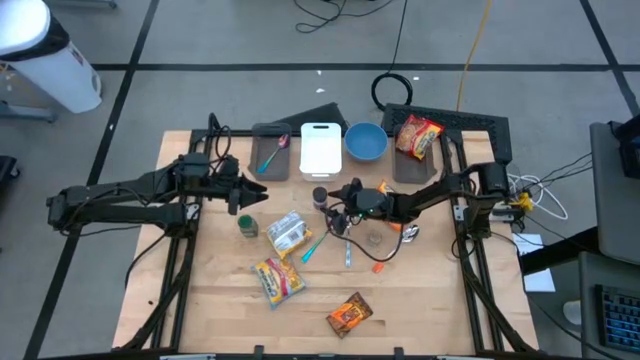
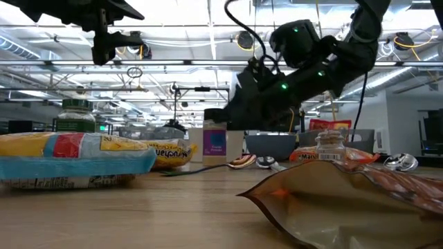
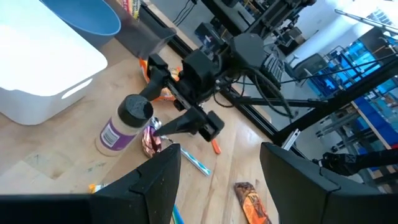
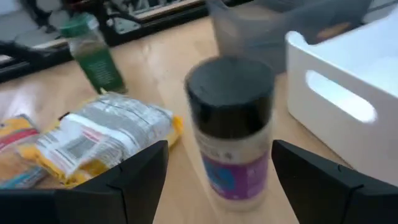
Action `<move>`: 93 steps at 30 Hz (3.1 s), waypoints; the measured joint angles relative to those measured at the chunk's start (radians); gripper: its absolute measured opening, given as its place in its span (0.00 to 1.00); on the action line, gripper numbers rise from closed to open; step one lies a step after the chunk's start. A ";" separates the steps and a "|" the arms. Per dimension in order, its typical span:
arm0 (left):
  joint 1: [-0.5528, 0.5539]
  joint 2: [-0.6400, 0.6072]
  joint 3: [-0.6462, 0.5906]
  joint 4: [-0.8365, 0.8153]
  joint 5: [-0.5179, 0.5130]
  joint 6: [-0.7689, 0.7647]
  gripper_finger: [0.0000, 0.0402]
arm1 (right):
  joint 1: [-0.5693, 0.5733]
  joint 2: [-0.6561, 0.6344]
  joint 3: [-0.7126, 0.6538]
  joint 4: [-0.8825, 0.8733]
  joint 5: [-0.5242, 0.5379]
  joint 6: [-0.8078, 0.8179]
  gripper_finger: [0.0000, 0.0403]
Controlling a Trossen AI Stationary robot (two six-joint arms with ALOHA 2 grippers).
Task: Pick & Place Food Item
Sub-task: Put the black seasoning bottle into the white bin
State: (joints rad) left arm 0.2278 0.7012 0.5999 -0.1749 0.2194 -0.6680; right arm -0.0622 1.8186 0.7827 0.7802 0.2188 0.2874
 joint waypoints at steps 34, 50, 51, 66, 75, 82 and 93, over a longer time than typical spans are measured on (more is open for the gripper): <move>0.017 0.000 0.000 -0.003 0.015 0.009 0.57 | -0.069 0.017 0.061 -0.045 -0.093 -0.019 0.69; 0.017 0.000 0.000 -0.004 0.015 0.005 0.57 | -0.069 0.051 0.068 -0.014 -0.107 -0.027 0.69; 0.017 0.000 0.000 -0.004 0.015 0.005 0.57 | -0.070 0.069 0.076 -0.018 -0.131 -0.018 0.69; 0.020 0.000 0.000 -0.014 0.042 -0.034 0.57 | -0.069 0.179 0.239 -0.121 -0.195 -0.043 0.66; 0.022 0.000 0.000 -0.014 0.033 -0.018 0.57 | -0.068 0.178 0.241 -0.153 -0.223 -0.042 0.49; 0.022 0.031 0.000 0.005 0.058 -0.004 0.57 | -0.068 0.161 0.239 -0.165 -0.299 -0.037 0.46; 0.085 0.285 0.247 -0.079 0.193 0.242 0.57 | -0.071 -0.019 0.241 -0.180 -0.477 -0.002 0.46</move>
State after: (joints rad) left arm 0.3130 0.9864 0.8465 -0.2539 0.4120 -0.4260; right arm -0.1333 1.7993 1.0241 0.6001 -0.2579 0.2853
